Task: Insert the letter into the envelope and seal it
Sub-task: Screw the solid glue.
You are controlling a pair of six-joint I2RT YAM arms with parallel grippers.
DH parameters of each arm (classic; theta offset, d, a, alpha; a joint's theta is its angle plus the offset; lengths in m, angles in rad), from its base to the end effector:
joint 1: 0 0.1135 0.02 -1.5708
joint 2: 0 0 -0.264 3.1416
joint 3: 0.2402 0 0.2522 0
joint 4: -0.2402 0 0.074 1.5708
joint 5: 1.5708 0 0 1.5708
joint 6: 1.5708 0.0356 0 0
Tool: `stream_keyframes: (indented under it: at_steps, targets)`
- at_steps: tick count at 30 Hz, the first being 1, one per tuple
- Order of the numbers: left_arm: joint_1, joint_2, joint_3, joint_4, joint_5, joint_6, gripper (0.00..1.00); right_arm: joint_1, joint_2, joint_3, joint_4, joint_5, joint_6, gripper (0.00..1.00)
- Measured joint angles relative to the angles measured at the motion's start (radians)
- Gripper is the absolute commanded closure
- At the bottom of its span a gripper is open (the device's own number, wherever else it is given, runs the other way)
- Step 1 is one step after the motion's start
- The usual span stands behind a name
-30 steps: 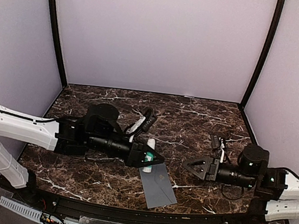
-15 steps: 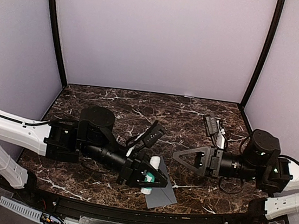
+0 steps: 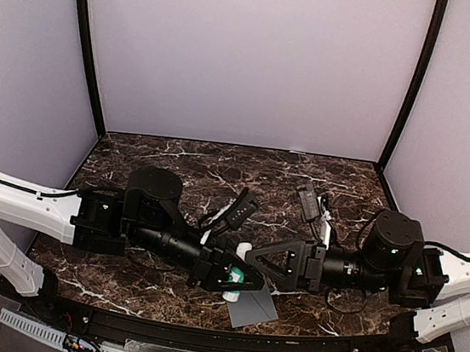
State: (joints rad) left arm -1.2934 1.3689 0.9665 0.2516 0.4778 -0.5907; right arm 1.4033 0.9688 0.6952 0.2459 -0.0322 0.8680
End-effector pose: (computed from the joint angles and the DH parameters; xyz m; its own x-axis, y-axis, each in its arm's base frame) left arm 0.0720 -0.3126 0.3155 -0.5792 0.2281 -0.7827 0.7898 -0.0807 -0.6080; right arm 0.0376 0.2290 0.3196 -0.7591 0.0853 -0.6454 -0.6369 0.1080 0.7633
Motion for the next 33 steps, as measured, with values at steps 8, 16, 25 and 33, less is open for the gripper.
stream_keyframes:
  at_steps: [8,16,25,33]
  targets:
    - [0.002,-0.008,0.000,0.000,-0.105,-0.035,1.00,0.020,-0.098,-0.061,-0.005,0.128,0.032,0.40]
    - [0.050,-0.071,-0.033,0.039,-0.291,-0.167,0.99,0.045,-0.171,-0.158,0.045,0.159,0.057,0.43]
    - [0.060,-0.063,-0.033,0.082,-0.299,-0.223,0.99,0.124,0.037,-0.103,0.079,0.166,0.026,0.42]
    - [0.060,-0.059,-0.033,0.120,-0.259,-0.245,1.00,0.124,0.048,-0.077,0.110,0.251,0.022,0.39]
